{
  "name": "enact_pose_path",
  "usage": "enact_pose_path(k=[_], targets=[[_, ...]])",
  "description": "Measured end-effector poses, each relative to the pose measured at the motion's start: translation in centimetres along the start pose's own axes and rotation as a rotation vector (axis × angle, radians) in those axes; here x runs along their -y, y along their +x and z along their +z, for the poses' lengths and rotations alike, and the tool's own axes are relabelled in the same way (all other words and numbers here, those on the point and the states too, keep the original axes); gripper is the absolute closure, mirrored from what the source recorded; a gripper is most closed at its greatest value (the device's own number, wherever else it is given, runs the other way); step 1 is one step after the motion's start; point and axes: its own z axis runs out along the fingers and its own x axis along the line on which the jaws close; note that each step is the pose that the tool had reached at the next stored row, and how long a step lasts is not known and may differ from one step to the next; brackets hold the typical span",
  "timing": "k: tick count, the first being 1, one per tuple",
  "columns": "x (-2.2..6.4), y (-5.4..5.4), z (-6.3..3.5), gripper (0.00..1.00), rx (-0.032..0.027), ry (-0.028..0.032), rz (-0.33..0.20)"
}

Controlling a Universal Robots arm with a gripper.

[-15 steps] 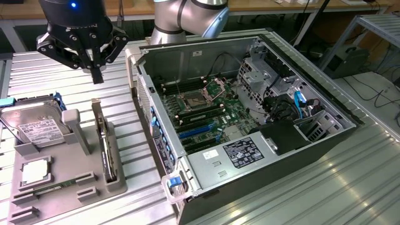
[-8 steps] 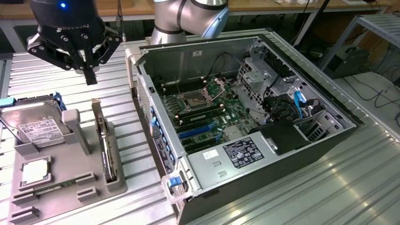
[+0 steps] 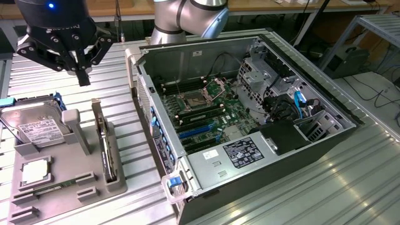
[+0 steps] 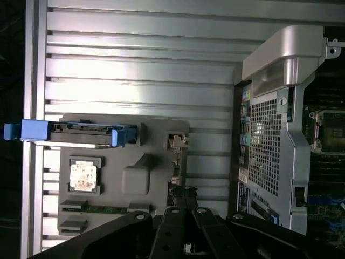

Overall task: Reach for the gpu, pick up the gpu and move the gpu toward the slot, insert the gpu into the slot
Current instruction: 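Reach for the gpu, then pick up the gpu and move the gpu toward the slot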

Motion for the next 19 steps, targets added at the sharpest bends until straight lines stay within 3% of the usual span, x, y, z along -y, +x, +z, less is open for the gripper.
enact_pose_path(k=[4, 19], targets=[[-0.02, 0.49, -0.01, 0.89, -0.0001, 0.0000, 0.000], [-0.02, 0.49, -0.01, 0.89, -0.0001, 0.0000, 0.000]])
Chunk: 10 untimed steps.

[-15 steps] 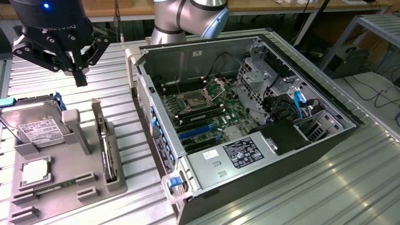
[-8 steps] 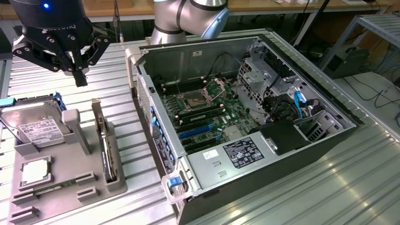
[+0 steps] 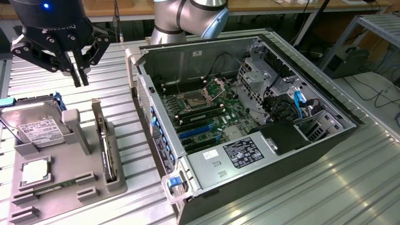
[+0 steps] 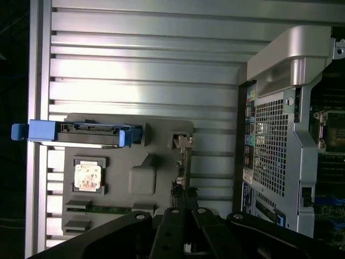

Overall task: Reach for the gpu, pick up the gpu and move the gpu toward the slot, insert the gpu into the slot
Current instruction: 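Pick up the gpu and move the gpu toward the slot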

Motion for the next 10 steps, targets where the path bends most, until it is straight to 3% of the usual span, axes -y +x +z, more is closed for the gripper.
enact_pose_path(k=[2, 6, 7, 10], targets=[[0.00, 0.00, 0.00, 0.83, 0.0000, 0.0000, 0.000], [0.00, 0.00, 0.01, 0.58, -0.0001, 0.0021, 0.000], [-0.01, 0.01, 0.00, 0.58, -0.0018, 0.0129, 0.000], [0.02, 0.00, 0.01, 0.58, -0.0050, 0.0582, 0.000]])
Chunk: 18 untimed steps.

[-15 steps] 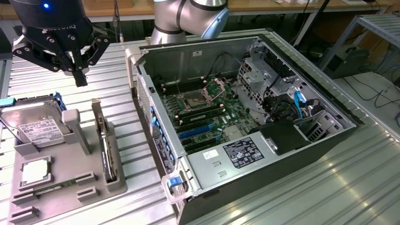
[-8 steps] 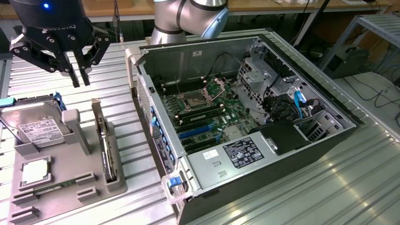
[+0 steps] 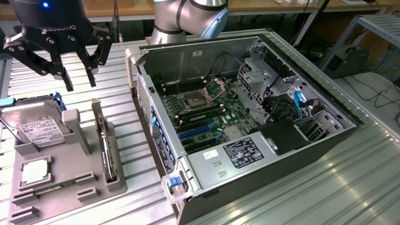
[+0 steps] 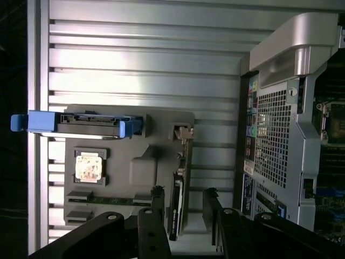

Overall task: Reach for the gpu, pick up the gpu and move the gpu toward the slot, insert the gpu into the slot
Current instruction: 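Pick up the gpu and move the gpu toward the slot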

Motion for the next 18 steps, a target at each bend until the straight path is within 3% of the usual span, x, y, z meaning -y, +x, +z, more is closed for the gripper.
enact_pose_path(k=[1, 2, 9, 12, 18], targets=[[0.03, 0.0, 0.01, 0.58, -0.0002, 0.0084, 0.001], [0.10, 0.0, 0.07, 0.58, -0.0003, 0.0103, 0.002], [0.57, 0.0, 0.69, 0.58, -0.0011, 0.0115, 0.034], [0.58, 0.0, 0.89, 0.58, -0.0013, 0.0088, 0.050], [0.80, 0.0, 1.34, 0.58, -0.0011, 0.0085, 0.035]])
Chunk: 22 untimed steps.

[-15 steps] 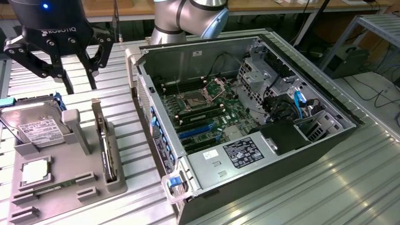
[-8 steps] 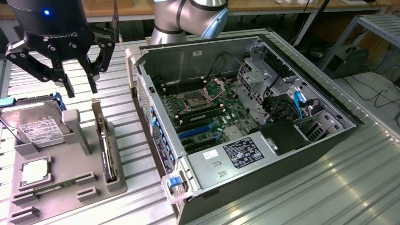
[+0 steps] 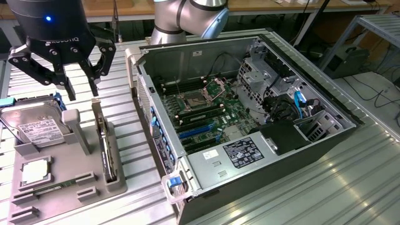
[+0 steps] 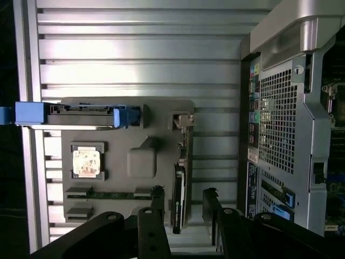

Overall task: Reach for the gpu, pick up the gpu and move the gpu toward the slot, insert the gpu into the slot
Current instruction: 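Pick up the gpu and move the gpu toward the slot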

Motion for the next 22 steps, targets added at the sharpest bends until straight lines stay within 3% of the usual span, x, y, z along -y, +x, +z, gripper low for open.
enact_pose_path(k=[11, 22], targets=[[1.20, 0.0, 1.05, 0.58, 0.0003, -0.0001, -0.003], [1.51, 0.0, 2.24, 0.58, 0.0001, 0.0000, -0.003]])
